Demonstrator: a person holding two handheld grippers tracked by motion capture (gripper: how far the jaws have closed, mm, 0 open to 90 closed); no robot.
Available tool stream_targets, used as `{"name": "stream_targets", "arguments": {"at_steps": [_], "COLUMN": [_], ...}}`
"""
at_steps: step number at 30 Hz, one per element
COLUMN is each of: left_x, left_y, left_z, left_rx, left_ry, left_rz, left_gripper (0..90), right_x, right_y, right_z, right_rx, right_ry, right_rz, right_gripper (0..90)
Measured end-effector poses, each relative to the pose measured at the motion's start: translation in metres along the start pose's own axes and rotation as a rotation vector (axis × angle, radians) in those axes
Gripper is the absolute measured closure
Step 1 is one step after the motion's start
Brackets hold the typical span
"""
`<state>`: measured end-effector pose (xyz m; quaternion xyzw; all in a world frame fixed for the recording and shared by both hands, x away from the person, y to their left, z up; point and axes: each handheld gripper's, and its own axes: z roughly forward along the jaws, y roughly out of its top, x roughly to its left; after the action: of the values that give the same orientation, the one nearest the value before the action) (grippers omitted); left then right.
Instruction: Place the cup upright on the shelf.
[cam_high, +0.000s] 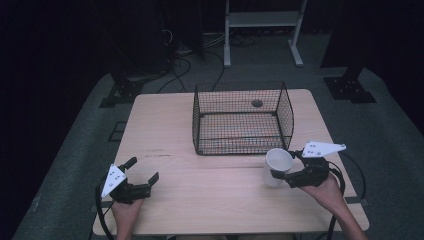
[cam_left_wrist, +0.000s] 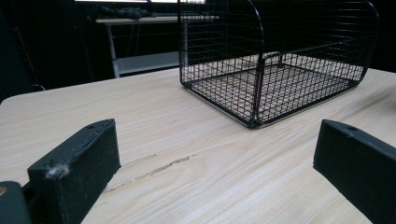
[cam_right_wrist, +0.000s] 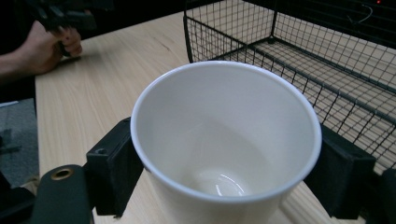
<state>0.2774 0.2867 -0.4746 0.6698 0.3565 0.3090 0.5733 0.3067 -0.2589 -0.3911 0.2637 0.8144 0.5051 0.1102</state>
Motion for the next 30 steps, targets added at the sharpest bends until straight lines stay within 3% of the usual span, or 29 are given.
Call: {"name": "stream_targets", "arguments": {"at_steps": [12,19,30], "left_x": [-0.001,0.000,0.000], "left_y": [0.000,0.000,0.000], "left_z": [0.001,0.001,0.001], "left_rx": [0.001,0.001,-0.004], "left_ry": [-0.006,-0.006,-0.006], "left_rz": [0.004,0.002,-0.001], "left_gripper": [0.0,0.0,0.0], "right_x": [-0.011,-0.017,-0.029], "right_y": [0.036,0.061,0.088], "right_z": [0.001,0.010,0.020], "right_rx": [-0.007,-0.012,-0.002], "right_ry": [0.060,0.077,0.063], "right_rz": [0.008,-0.017,-0.035], "right_gripper": [19.6,19.6,19.6]}}
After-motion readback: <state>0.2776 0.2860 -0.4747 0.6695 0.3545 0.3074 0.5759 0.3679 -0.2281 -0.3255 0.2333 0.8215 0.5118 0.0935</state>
